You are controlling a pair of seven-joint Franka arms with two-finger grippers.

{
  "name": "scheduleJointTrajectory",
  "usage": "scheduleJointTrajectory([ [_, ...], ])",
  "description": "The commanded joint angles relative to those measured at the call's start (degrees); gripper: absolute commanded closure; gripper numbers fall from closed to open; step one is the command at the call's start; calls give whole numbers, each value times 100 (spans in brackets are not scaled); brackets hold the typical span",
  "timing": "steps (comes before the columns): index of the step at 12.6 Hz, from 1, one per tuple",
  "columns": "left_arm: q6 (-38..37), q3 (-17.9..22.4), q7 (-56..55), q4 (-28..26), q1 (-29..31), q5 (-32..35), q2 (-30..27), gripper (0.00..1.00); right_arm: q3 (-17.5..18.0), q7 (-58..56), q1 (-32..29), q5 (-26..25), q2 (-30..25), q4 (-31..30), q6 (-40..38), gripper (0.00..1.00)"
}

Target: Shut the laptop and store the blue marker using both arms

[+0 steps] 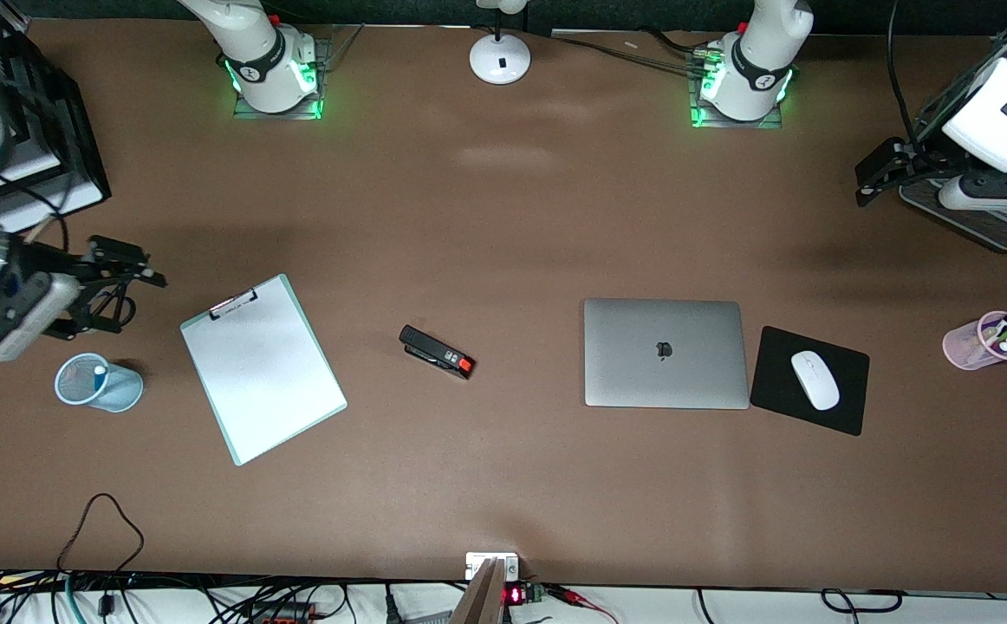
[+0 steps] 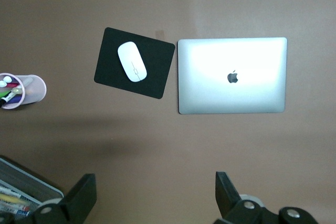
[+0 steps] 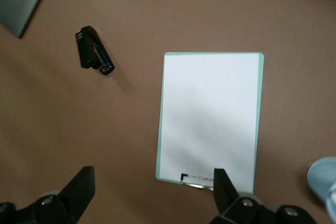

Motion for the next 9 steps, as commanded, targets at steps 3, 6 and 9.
scheduleJointTrajectory([
  [3,-23,-72,103,-146,29,-48,-139,0,-34,2835,371,-671,-314,-108,-479,0],
  [6,30,-46,103,-85,21,-5,-104,0,-60,3551,371,-1423,-419,129,-1156,0],
  [9,21,77,94,108,12,-57,-95,0,-112,3535,258,-2077,-603,349,-1598,0],
])
